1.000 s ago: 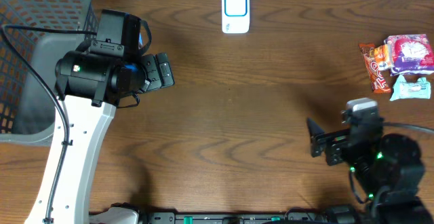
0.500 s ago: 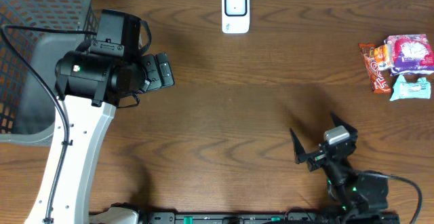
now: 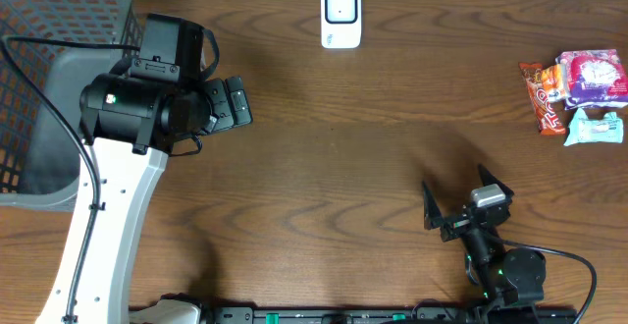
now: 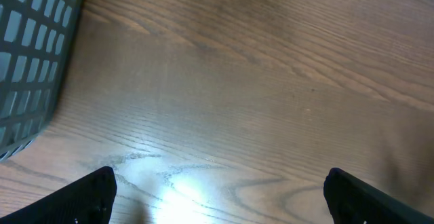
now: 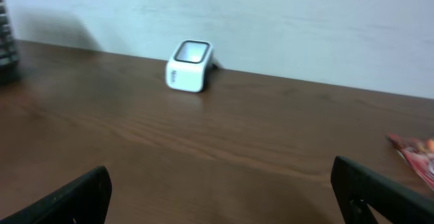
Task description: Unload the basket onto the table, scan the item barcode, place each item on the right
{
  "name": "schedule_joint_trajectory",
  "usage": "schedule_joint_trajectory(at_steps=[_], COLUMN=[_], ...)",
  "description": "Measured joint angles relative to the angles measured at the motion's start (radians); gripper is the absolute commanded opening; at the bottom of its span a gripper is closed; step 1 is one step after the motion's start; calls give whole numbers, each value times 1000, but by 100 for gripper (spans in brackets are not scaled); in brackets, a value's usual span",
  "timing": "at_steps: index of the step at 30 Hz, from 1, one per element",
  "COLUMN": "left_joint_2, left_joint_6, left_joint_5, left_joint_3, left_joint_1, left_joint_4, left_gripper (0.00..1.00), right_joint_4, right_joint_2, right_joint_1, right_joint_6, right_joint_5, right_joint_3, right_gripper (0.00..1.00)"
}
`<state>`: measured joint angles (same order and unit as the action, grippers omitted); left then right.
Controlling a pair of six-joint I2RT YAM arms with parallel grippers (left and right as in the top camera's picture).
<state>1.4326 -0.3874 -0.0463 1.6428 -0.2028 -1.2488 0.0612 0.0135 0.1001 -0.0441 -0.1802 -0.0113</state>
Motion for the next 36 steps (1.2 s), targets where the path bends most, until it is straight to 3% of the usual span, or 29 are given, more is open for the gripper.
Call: schedule_joint_trajectory(at_steps=[36], left_joint_2=[0], left_joint_6=[0], left_joint_5=[0], left_joint_3=[0], left_joint_1=[0], left_joint_4=[0], left_gripper=[98], right_joint_4=[17], right_joint_2=[-1], right_joint_1=[-46], right_joint_6=[64], right_joint_5=[144], right_joint_3=[0], right_gripper=[99])
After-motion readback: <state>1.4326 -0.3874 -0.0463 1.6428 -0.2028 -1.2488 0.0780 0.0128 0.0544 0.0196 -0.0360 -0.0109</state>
